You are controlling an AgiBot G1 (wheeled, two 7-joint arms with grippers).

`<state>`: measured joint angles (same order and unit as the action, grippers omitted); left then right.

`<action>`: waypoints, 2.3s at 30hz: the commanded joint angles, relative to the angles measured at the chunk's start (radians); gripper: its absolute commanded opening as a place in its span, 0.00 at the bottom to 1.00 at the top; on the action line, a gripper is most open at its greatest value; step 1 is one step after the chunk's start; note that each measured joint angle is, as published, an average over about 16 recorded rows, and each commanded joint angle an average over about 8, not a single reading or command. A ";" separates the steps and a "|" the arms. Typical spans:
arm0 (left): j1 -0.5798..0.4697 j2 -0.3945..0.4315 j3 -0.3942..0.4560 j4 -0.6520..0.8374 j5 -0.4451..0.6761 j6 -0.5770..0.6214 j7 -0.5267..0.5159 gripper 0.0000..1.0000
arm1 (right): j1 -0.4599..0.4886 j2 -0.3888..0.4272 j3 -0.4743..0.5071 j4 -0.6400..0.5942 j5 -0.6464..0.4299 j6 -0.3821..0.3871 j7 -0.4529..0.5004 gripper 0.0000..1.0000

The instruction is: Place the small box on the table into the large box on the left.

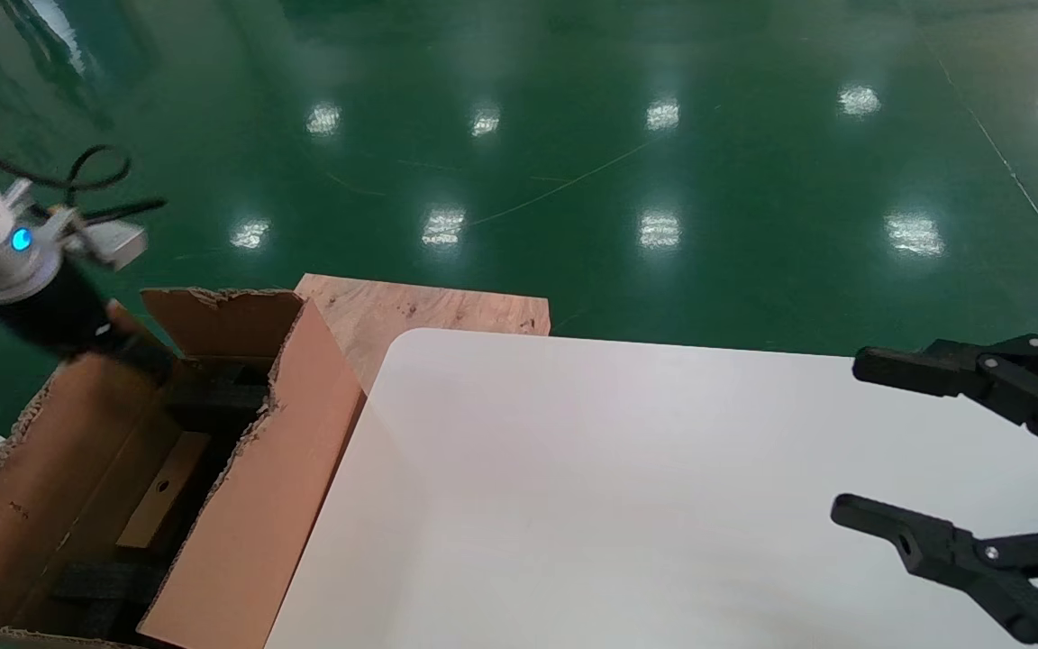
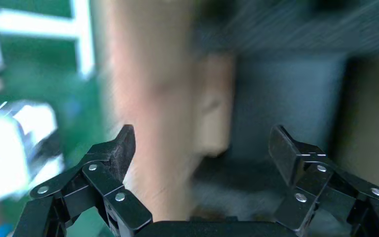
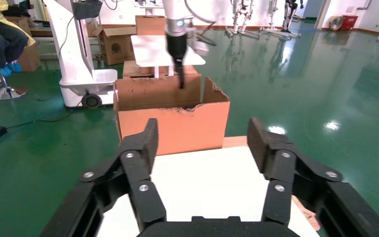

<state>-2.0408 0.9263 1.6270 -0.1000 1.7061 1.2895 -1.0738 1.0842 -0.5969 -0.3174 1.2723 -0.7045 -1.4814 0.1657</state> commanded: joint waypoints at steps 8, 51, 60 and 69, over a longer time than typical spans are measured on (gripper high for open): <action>-0.062 -0.026 -0.112 -0.231 -0.181 0.109 0.048 1.00 | 0.000 0.000 0.000 0.000 0.000 0.000 0.000 1.00; 0.302 -0.185 -0.590 -0.839 -0.526 0.153 0.275 1.00 | 0.000 0.000 -0.001 -0.001 0.001 0.000 -0.001 1.00; 0.458 -0.215 -0.767 -0.920 -0.631 0.165 0.418 1.00 | 0.000 0.001 -0.001 -0.001 0.001 0.001 -0.001 1.00; 0.613 -0.246 -0.944 -1.000 -0.736 0.178 0.561 1.00 | 0.001 0.001 -0.002 -0.001 0.001 0.001 -0.001 1.00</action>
<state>-1.4283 0.6805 0.6832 -1.1001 0.9701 1.4674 -0.5135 1.0847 -0.5962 -0.3191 1.2715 -0.7035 -1.4808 0.1647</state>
